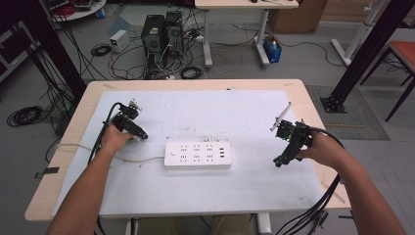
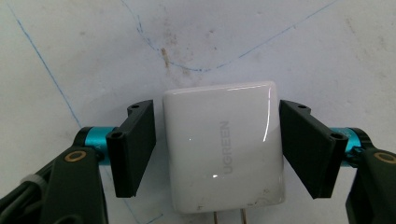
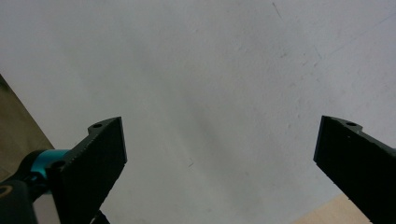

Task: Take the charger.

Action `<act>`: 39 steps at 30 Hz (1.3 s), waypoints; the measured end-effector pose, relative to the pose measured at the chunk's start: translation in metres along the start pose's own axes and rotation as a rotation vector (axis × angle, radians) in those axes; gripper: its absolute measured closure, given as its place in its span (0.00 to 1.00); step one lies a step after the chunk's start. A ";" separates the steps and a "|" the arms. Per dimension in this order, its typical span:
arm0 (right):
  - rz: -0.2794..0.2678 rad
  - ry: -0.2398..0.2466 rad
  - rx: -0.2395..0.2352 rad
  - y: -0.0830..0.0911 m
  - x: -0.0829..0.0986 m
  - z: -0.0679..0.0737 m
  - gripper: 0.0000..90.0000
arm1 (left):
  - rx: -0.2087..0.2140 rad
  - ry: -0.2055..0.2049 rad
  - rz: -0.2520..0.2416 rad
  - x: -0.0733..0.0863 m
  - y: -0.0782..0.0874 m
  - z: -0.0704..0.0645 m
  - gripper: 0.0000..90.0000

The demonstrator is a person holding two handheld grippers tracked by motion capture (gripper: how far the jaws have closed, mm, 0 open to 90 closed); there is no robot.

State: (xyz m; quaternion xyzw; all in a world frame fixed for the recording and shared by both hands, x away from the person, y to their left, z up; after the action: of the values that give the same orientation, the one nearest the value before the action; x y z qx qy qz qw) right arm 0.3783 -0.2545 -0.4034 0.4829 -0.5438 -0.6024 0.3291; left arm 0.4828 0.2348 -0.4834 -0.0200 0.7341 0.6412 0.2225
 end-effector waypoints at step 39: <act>-0.013 0.020 0.041 0.003 -0.008 0.009 0.02 | 0.117 -0.307 -0.160 0.008 0.102 -0.050 0.47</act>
State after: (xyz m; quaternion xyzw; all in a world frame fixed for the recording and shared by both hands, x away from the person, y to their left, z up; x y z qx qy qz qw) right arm 0.3724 -0.2445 -0.3991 0.4989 -0.5496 -0.5883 0.3207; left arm 0.4286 0.2075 -0.3874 0.0327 0.7235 0.5732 0.3833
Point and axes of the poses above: each handheld gripper's, and its own axes: y roughly backward along the jaws, x roughly out of its underside, z roughly to its left, the point moved 7 cm from there along -y, roughly forward along the jaws, and after that the axes turned 11 degrees about y, right-handed, at the moved point
